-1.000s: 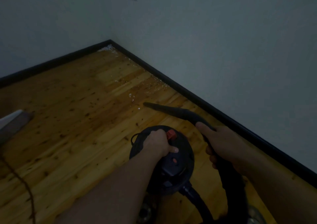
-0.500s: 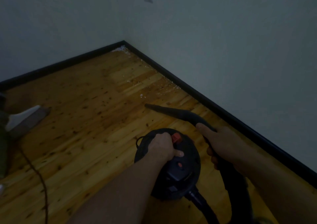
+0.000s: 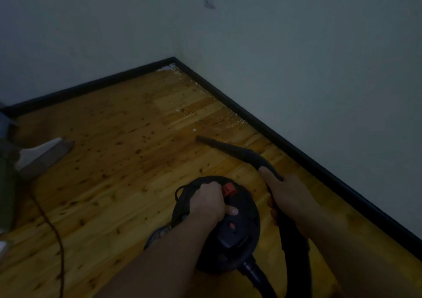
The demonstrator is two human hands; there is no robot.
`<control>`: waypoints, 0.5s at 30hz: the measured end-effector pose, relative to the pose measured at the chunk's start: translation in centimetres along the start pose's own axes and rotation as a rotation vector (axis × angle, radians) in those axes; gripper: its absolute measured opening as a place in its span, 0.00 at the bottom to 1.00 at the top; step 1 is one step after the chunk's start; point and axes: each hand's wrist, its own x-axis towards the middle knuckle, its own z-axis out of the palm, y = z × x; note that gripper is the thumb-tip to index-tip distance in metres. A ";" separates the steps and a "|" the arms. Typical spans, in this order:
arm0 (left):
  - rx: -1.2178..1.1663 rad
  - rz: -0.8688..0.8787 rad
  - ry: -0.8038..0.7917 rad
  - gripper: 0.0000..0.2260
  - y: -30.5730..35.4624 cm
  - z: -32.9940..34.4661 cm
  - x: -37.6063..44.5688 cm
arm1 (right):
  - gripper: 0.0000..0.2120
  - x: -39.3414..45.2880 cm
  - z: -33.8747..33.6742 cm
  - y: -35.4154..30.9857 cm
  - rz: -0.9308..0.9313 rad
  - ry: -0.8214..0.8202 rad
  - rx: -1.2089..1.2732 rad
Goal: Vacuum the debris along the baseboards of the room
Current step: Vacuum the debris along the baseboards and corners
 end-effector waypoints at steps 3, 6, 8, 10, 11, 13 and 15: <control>0.014 0.017 0.014 0.22 -0.5 -0.7 0.5 | 0.27 0.7 0.5 -0.3 0.010 0.008 0.006; 0.021 0.023 0.017 0.22 -1.1 -1.4 1.3 | 0.25 1.1 1.0 -0.9 0.021 0.003 0.041; 0.022 0.032 0.024 0.22 -1.5 -1.8 1.9 | 0.25 1.4 1.3 -1.3 0.029 -0.003 0.061; 0.030 0.038 0.031 0.21 -1.9 -2.1 2.5 | 0.25 1.7 1.6 -1.7 0.036 -0.010 0.083; 0.040 0.041 0.033 0.21 -2.0 -2.3 2.7 | 0.24 1.8 1.7 -1.9 0.043 -0.013 0.090; 0.065 0.052 0.034 0.21 -2.1 -2.5 3.4 | 0.24 2.2 1.8 -2.1 0.061 -0.016 0.114; 0.079 0.063 0.022 0.22 -2.1 -2.8 4.2 | 0.23 2.6 1.7 -2.4 0.073 -0.016 0.123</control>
